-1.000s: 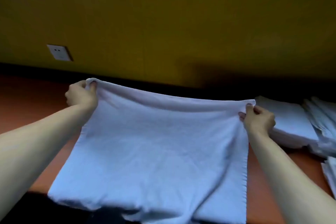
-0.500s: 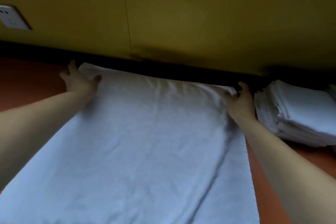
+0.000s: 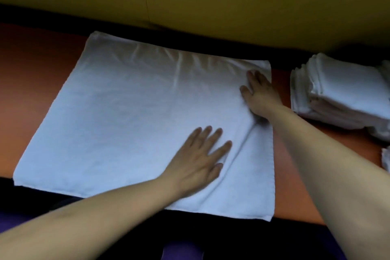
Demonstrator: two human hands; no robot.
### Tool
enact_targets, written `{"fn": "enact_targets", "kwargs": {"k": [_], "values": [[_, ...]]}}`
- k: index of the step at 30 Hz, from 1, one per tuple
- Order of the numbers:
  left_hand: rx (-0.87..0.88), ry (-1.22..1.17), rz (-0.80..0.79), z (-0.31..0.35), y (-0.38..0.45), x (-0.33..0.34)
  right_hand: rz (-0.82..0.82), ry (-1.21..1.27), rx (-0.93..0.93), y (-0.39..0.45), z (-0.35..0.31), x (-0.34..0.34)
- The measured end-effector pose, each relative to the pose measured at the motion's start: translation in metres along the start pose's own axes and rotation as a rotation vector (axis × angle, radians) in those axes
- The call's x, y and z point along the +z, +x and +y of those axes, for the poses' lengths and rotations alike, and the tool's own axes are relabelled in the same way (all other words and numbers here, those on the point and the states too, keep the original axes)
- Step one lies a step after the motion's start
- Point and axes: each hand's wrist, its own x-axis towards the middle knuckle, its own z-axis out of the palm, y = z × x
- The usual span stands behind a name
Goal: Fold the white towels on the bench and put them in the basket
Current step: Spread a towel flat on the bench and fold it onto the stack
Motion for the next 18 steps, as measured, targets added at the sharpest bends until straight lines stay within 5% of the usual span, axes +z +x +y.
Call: {"fn": "enact_targets", "kwargs": {"k": [6,11,18], "values": [[0.113,-0.113,0.042,0.065,0.004,0.006,0.058,0.014,-0.033,0.001,0.004,-0.002],[0.218,0.045,-0.074,0.117,-0.006,0.011,0.175,0.001,0.198,0.008,-0.003,-0.01],[0.127,0.044,0.156,0.13,-0.011,0.024,0.172,0.276,0.452,0.04,0.003,-0.022]]}}
